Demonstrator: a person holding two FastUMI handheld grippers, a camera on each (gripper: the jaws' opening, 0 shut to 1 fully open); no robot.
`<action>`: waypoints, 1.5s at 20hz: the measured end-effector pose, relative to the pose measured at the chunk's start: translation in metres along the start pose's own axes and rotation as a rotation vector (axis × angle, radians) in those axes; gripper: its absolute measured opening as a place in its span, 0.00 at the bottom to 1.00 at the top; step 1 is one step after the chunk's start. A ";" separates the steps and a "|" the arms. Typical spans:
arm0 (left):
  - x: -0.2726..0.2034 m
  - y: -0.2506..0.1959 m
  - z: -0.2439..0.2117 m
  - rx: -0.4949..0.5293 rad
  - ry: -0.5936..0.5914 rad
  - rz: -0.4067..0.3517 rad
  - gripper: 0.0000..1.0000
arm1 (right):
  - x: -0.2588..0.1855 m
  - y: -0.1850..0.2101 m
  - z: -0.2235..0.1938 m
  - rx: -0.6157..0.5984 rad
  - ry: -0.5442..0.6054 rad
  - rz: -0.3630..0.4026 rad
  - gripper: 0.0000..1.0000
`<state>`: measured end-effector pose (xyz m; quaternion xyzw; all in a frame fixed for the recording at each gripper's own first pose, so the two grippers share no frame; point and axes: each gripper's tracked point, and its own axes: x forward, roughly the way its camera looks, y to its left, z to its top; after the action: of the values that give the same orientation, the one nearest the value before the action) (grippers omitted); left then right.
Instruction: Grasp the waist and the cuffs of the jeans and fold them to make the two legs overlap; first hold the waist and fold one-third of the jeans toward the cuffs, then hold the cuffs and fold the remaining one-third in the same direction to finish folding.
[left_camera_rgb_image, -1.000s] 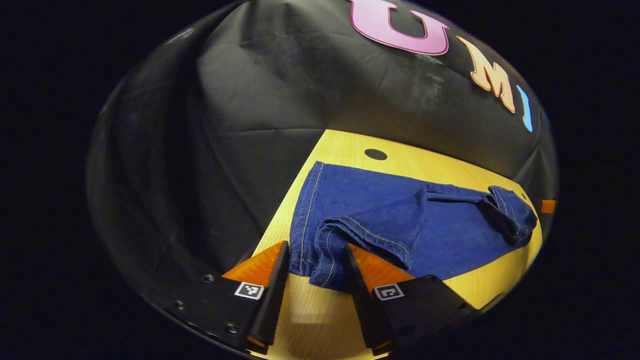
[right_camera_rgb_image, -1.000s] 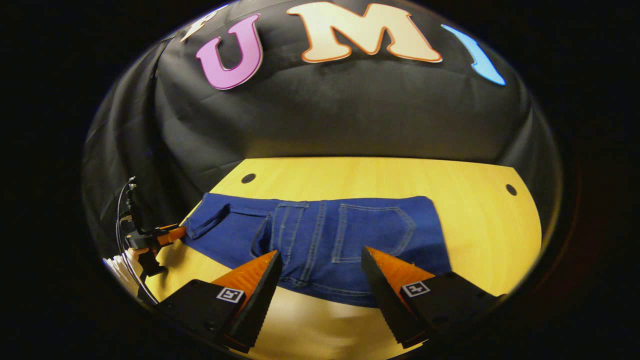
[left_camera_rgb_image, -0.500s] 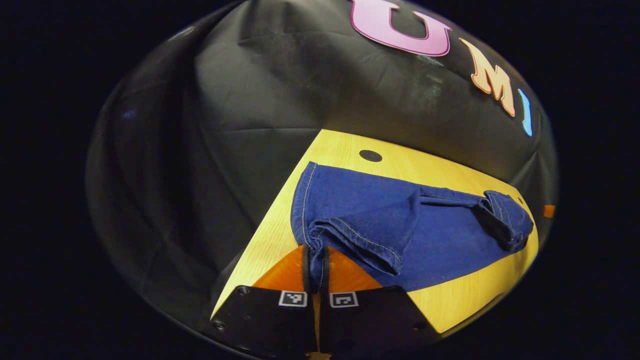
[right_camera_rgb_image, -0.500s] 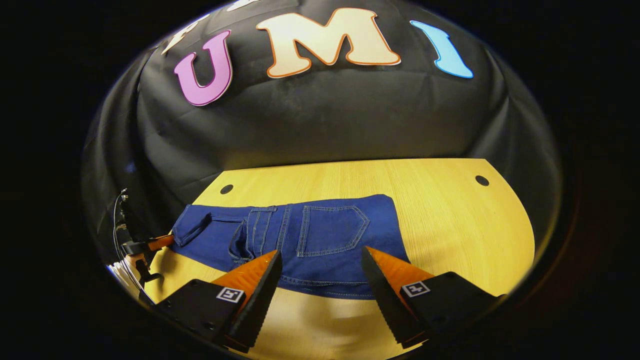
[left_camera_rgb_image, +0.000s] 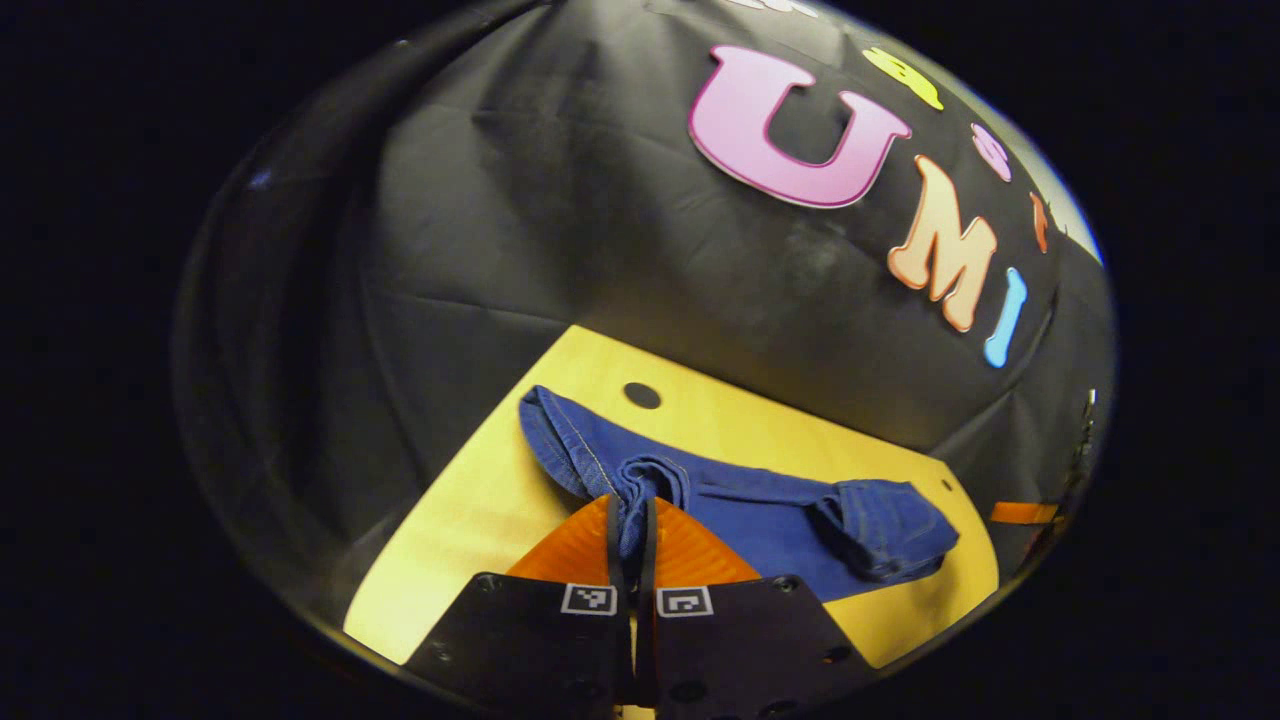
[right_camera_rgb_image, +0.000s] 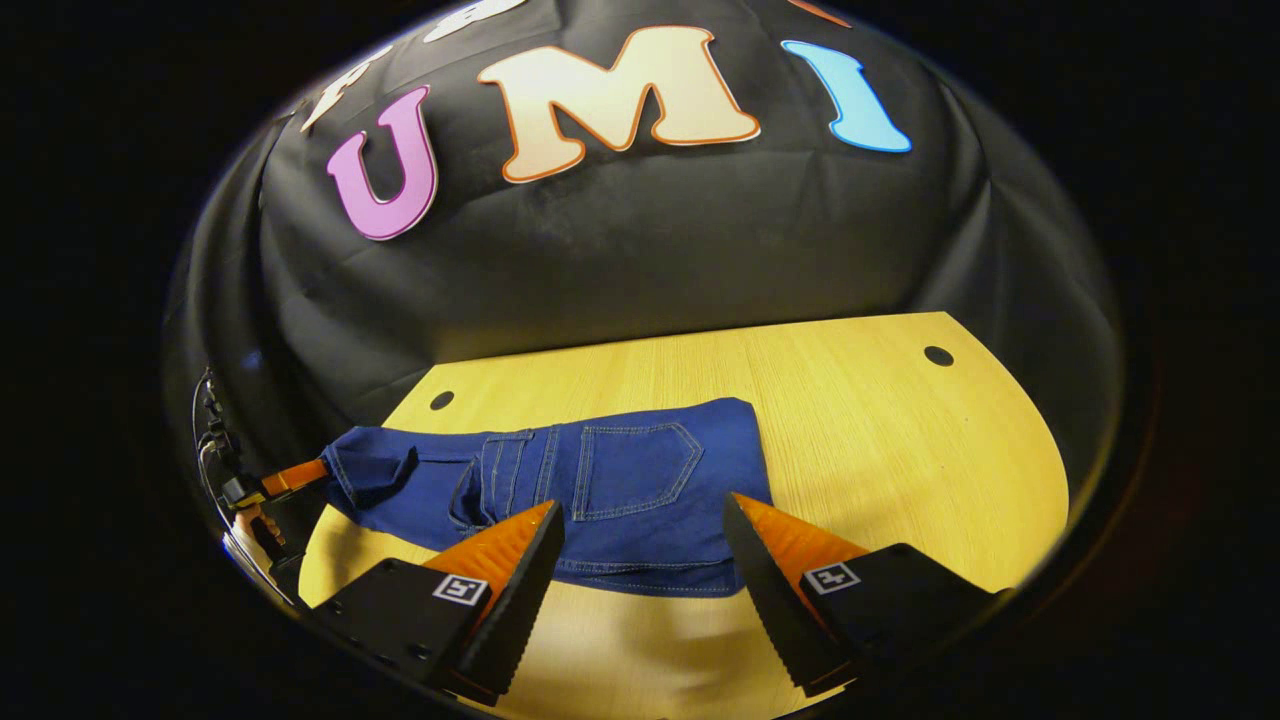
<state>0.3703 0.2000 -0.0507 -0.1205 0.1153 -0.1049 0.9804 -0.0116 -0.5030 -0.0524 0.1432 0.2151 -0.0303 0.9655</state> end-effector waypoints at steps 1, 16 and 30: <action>0.001 -0.019 0.007 0.005 -0.006 -0.028 0.00 | -0.003 -0.004 0.003 0.004 -0.009 -0.002 0.94; 0.073 -0.358 0.048 0.151 -0.011 -0.410 0.00 | -0.081 -0.181 0.008 0.133 -0.077 -0.133 0.98; 0.071 -0.401 -0.197 0.660 0.260 -0.221 0.05 | -0.081 -0.218 -0.001 0.126 -0.046 -0.052 0.94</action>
<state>0.3174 -0.2391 -0.1464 0.2045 0.1849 -0.2562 0.9265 -0.1110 -0.7119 -0.0764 0.1973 0.1941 -0.0719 0.9582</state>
